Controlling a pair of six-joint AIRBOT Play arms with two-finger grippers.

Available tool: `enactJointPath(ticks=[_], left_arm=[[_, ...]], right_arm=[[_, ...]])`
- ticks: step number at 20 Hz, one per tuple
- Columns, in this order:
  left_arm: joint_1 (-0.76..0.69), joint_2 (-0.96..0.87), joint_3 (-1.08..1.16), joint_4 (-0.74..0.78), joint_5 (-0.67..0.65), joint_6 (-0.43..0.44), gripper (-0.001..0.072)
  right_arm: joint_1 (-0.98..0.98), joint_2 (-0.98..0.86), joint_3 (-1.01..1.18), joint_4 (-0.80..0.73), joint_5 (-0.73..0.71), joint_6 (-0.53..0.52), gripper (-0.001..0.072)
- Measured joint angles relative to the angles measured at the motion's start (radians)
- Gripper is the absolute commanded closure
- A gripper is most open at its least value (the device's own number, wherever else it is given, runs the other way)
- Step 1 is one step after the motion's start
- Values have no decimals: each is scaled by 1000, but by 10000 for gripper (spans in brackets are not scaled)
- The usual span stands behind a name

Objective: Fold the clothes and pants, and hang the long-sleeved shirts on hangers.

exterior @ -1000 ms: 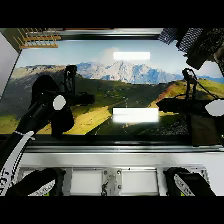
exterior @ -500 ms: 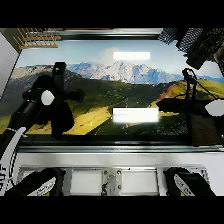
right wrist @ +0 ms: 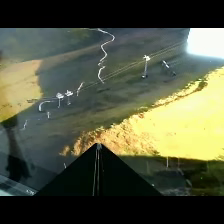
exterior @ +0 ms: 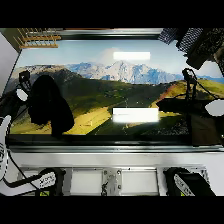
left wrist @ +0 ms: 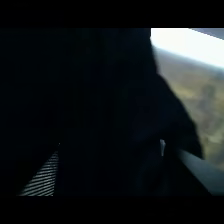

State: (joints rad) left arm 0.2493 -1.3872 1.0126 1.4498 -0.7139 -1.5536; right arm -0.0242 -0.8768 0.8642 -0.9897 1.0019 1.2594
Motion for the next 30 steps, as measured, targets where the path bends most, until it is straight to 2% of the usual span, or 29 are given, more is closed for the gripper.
enactJointPath(ticks=[3,4,6,7,10,14,18,23,26,30], left_arm=[[18,-108,54,-1,10,0,2],[18,-149,87,-2,-4,0,183],[11,-210,147,-1,-46,0,653],[6,-237,179,-2,-76,0,698],[-24,-274,266,-4,-155,3,699],[-142,-211,398,-11,-224,3,698],[-355,-74,547,-27,-249,3,698],[-647,93,709,-79,-229,3,699],[-747,146,695,-83,-224,-13,698],[-813,135,525,-90,-183,-73,698]], right_arm=[[0,0,0,0,0,0,693],[0,0,0,0,0,0,693],[0,0,0,0,0,0,693],[0,0,0,0,0,0,693],[0,0,0,1,0,0,693],[0,0,0,57,0,0,693],[-27,1,26,71,-8,-16,694],[-165,12,181,-75,55,-26,694],[-262,39,244,-127,64,-11,694],[-333,64,272,-153,66,5,694]])
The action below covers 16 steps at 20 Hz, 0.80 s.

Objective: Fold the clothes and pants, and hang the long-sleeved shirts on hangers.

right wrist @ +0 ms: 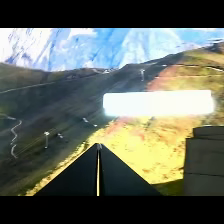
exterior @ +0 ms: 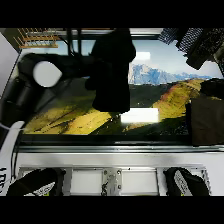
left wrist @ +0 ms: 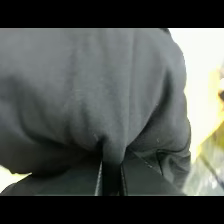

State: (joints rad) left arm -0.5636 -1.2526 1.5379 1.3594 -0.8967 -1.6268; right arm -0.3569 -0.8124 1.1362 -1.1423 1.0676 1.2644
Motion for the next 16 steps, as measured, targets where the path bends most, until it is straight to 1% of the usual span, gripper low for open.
enactJointPath(ticks=[2,3,4,5,7,10,15,16], left_arm=[[-23,-39,-85,-30,24,-23,698],[-31,-61,-119,-49,33,-31,576],[-37,-82,-149,-71,37,-33,197],[-38,-98,-172,-86,42,-37,21],[-19,-120,-203,-104,43,-44,21],[57,-130,-239,-119,35,-53,21],[173,-173,-394,-151,-6,-67,22],[183,-187,-424,-179,-6,-54,78]], right_arm=[[-13,3,5,-7,0,3,694],[-16,4,6,-8,3,3,694],[-18,4,7,-10,3,4,694],[-21,5,8,-10,7,4,694],[-23,5,7,-11,12,8,694],[-22,5,-4,-14,19,8,694],[27,-6,-67,-14,34,8,694],[47,-13,-85,-13,36,8,694]])
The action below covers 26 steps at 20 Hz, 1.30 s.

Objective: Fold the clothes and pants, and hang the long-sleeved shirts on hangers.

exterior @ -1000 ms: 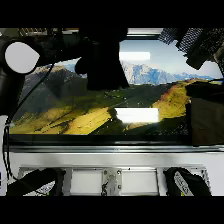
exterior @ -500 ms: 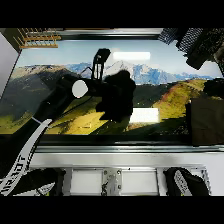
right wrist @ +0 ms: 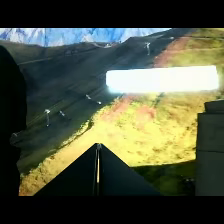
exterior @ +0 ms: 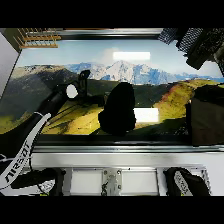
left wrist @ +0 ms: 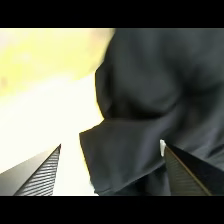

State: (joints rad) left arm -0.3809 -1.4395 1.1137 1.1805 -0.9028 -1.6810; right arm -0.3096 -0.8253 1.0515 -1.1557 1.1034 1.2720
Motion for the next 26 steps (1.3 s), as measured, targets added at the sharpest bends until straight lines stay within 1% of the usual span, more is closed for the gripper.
enactJointPath(ticks=[1,4,5,6,7,8,9,10,11,12,13,18,19,20,21,24,26], left_arm=[[5,-19,-29,-42,-2,27,162],[3,-69,-83,-180,-2,121,164],[1,-80,-93,-213,-1,143,203],[0,-87,-100,-238,2,158,500],[2,-91,-105,-259,5,173,696],[8,-92,-108,-274,6,183,699],[16,-88,-111,-282,9,191,698],[26,-81,-113,-291,10,198,699],[39,-69,-114,-296,11,203,699],[51,-58,-115,-300,13,206,699],[66,-45,-116,-301,12,211,698],[103,-4,-117,-309,8,229,699],[106,-1,-117,-309,8,232,698],[108,1,-117,-309,8,232,698],[110,3,-117,-310,8,232,698],[132,9,-90,-310,-14,233,699],[167,27,-29,-310,-39,233,699]], right_arm=[[22,-9,-17,3,0,0,694],[105,-53,-69,5,1,0,694],[135,-72,-84,5,1,0,694],[170,-97,-100,6,1,0,694],[204,-123,-112,7,1,0,690],[242,-156,-125,8,1,0,668],[276,-190,-135,14,0,0,537],[313,-231,-145,29,-6,0,296],[346,-273,-151,48,-13,0,141],[377,-318,-156,71,-22,0,124],[410,-374,-160,107,-39,0,124],[537,-596,-167,272,-138,-11,137],[558,-628,-168,299,-157,-14,314],[574,-650,-168,323,-167,-19,544],[587,-666,-168,340,-182,-27,694],[593,-671,-152,351,-195,-50,695],[559,-636,-107,298,-179,-50,695]])
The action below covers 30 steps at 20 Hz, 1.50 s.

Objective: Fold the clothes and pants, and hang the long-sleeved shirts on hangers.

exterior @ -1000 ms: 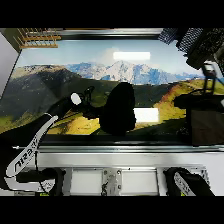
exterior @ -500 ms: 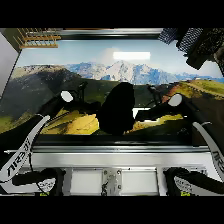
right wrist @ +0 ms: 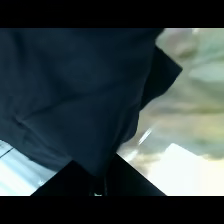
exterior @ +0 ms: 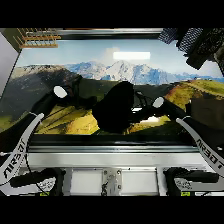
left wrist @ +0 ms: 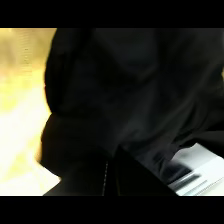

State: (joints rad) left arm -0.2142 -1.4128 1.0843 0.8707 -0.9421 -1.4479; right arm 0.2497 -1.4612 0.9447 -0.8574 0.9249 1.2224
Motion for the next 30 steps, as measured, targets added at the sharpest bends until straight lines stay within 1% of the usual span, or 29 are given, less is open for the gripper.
enactJointPath(ticks=[2,6,9,12,15,16,17,19,20,22,24,27,30], left_arm=[[43,37,95,-1,-19,2,699],[96,143,323,-25,-43,2,699],[103,209,439,-19,-35,2,699],[107,246,460,-10,-26,2,699],[115,261,388,32,-14,-2,699],[119,262,351,56,-12,-12,699],[125,264,309,83,-12,-25,699],[149,266,219,143,-12,-45,699],[167,266,179,153,-14,-53,699],[204,267,110,162,-21,-59,698],[245,269,57,172,-22,-63,699],[288,269,0,177,-24,-68,698],[307,269,-25,181,-24,-69,698]], right_arm=[[-63,62,89,-97,60,21,695],[-216,229,357,-250,193,58,696],[-272,346,497,-301,237,77,696],[-259,438,546,-337,251,97,696],[-167,485,525,-362,273,125,694],[-125,492,507,-355,280,133,682],[-76,495,483,-333,286,138,642],[18,489,437,-283,293,145,251],[59,478,419,-257,295,148,198],[112,455,397,-226,299,151,198],[133,439,386,-241,294,151,197],[127,427,361,-366,282,175,197],[65,402,278,-461,256,211,197]])
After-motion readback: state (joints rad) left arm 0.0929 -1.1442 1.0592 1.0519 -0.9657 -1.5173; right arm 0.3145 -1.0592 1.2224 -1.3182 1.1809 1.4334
